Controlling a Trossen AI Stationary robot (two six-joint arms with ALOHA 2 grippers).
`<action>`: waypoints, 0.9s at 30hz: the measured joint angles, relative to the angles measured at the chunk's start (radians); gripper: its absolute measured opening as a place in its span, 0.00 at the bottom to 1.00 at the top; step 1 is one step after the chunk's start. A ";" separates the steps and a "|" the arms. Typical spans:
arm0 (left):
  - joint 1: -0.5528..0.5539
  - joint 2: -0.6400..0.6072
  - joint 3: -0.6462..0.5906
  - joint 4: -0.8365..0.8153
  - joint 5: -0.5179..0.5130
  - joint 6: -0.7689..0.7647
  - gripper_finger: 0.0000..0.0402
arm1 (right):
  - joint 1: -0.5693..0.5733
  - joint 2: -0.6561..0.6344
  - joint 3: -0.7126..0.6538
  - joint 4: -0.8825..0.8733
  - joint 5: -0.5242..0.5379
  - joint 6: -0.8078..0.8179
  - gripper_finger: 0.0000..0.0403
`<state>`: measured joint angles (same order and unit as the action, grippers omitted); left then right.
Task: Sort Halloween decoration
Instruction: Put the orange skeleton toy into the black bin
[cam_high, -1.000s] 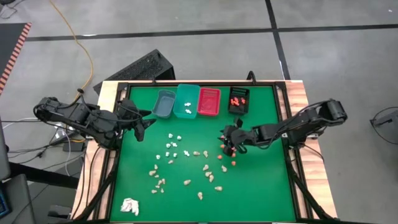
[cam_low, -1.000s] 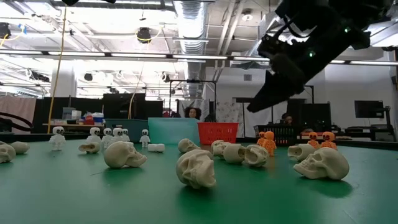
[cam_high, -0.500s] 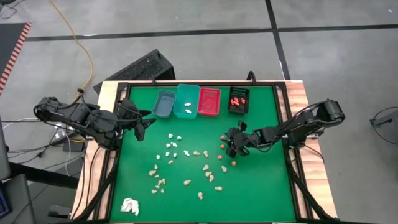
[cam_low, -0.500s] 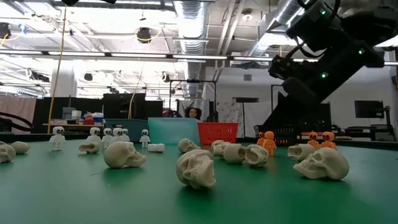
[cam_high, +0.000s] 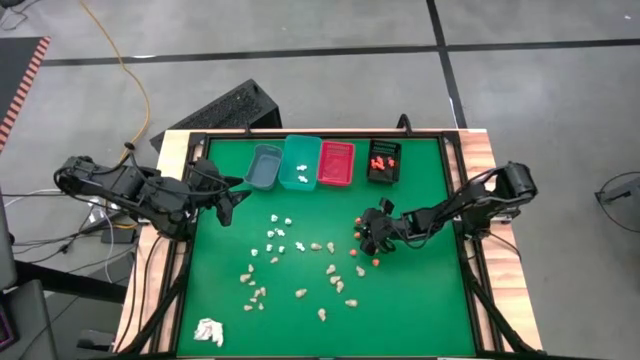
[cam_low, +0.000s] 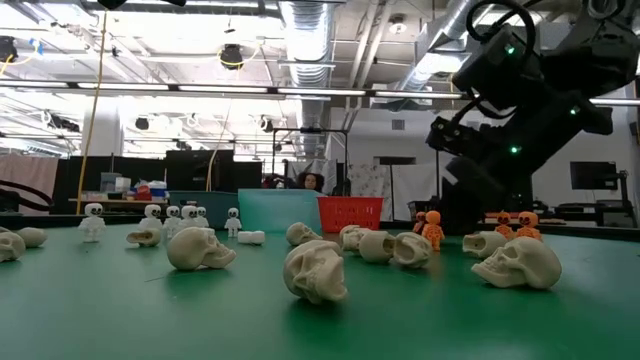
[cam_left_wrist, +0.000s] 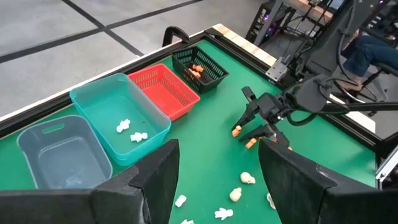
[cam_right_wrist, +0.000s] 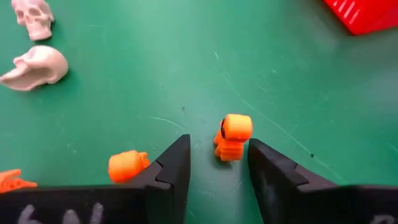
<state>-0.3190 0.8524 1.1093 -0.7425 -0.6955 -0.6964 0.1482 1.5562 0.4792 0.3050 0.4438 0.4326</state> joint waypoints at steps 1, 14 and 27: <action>0.000 0.000 0.000 0.000 0.000 0.000 0.52 | 0.000 0.000 0.000 -0.001 0.001 0.008 0.36; 0.000 0.000 0.000 -0.001 0.000 0.011 0.52 | -0.007 0.000 0.000 -0.003 0.006 0.050 0.07; 0.000 0.000 0.000 -0.004 0.000 0.020 0.52 | -0.007 -0.156 0.000 -0.039 -0.011 0.042 0.02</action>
<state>-0.3190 0.8528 1.1095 -0.7464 -0.6956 -0.6765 0.1414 1.3999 0.4789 0.2661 0.4324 0.4742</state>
